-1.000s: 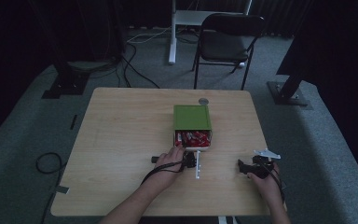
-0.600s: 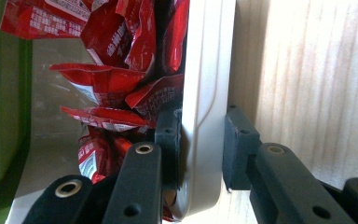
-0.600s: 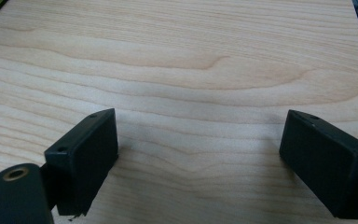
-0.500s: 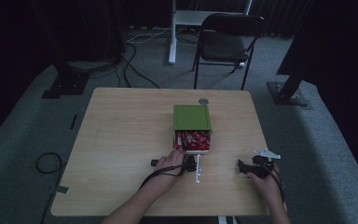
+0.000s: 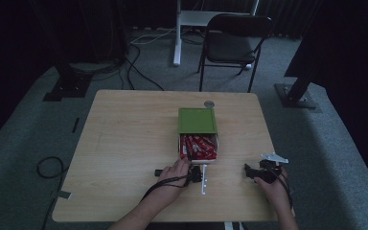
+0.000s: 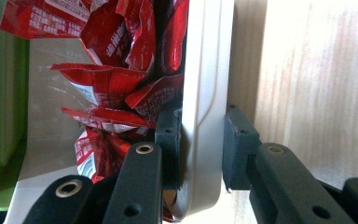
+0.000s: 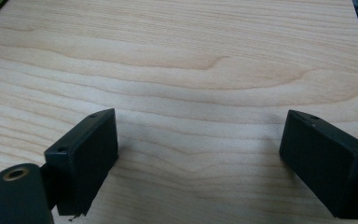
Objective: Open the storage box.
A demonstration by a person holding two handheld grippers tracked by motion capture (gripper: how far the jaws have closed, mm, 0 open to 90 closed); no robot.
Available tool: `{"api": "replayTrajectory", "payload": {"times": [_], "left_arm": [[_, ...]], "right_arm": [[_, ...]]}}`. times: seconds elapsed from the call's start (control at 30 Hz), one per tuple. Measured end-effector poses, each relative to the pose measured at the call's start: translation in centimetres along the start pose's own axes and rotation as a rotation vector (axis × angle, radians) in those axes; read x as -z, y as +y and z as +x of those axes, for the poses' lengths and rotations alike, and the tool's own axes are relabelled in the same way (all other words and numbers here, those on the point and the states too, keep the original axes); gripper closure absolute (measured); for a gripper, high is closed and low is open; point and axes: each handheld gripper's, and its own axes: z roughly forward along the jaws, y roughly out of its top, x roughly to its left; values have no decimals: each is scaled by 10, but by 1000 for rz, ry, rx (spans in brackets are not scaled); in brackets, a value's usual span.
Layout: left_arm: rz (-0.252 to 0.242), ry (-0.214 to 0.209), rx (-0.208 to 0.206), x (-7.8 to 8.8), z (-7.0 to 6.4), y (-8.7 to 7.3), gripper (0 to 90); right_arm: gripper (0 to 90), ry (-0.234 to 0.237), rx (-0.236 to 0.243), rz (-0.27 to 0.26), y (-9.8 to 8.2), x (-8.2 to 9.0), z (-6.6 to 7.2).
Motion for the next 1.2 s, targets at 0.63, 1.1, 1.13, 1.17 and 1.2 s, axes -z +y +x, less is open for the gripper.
{"api": "replayTrajectory", "payload": {"times": [0.63, 1.1, 1.13, 1.17, 1.2], "left_arm": [[-27, -19, -4, 24, -15, 3, 736], [-32, -37, -31, 41, -30, 4, 737], [-33, -36, -34, 43, -31, 4, 737], [-33, -36, -34, 43, -31, 4, 737], [-35, -39, -32, 45, -32, 4, 737]], "right_arm": [[106, 0, 0, 0, 0, 0, 0], [107, 0, 1, 1, 0, 0, 0], [106, 0, 1, 0, 0, 0, 0], [106, 0, 1, 0, 0, 0, 0], [107, 0, 1, 0, 0, 0, 0]]}}
